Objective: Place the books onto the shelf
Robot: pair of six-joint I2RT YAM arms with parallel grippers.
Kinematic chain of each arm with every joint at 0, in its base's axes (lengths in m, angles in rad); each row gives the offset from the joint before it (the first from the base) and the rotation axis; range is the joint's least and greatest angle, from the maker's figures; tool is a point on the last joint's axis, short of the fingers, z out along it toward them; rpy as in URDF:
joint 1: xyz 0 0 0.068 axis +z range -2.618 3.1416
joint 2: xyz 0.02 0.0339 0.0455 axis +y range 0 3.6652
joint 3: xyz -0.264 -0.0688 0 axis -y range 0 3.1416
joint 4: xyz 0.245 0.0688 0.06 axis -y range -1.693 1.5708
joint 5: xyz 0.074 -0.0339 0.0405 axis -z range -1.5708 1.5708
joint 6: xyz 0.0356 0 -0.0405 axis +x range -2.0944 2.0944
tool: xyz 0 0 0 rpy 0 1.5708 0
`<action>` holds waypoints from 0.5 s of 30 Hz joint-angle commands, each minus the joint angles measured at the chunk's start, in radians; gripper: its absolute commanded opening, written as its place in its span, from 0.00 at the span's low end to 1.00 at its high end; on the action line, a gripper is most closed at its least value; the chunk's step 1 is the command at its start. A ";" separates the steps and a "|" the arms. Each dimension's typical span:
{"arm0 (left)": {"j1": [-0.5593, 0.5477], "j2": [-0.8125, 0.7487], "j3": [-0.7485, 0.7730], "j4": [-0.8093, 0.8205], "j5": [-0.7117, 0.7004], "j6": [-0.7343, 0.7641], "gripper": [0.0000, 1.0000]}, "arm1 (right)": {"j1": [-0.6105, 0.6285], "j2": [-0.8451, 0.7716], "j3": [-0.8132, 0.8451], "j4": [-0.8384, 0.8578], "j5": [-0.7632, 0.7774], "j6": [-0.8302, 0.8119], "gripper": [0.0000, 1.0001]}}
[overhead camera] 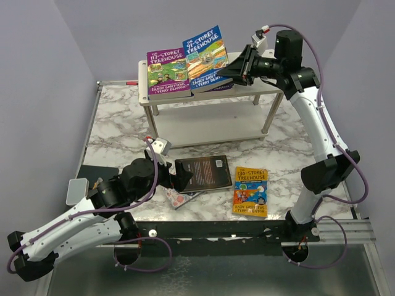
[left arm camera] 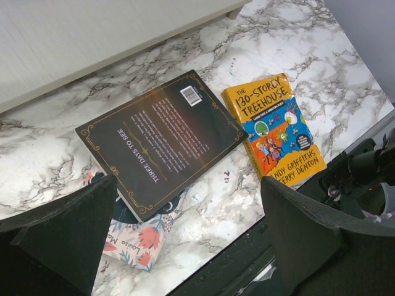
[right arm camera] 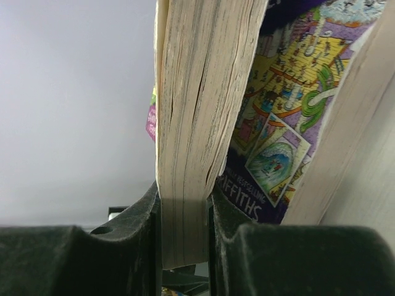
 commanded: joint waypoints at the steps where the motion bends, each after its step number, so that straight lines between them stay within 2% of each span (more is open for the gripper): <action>1: 0.004 -0.007 -0.011 0.019 -0.006 0.011 0.99 | -0.003 -0.031 -0.042 0.041 0.038 -0.028 0.11; 9: 0.004 -0.004 -0.013 0.019 -0.008 0.010 0.99 | -0.003 -0.088 -0.129 0.060 0.095 -0.039 0.32; 12: 0.004 -0.003 -0.013 0.019 -0.008 0.010 0.99 | -0.003 -0.107 -0.141 0.063 0.114 -0.041 0.44; 15: 0.004 0.004 -0.012 0.019 -0.006 0.008 0.99 | -0.004 -0.120 -0.135 0.044 0.145 -0.053 0.49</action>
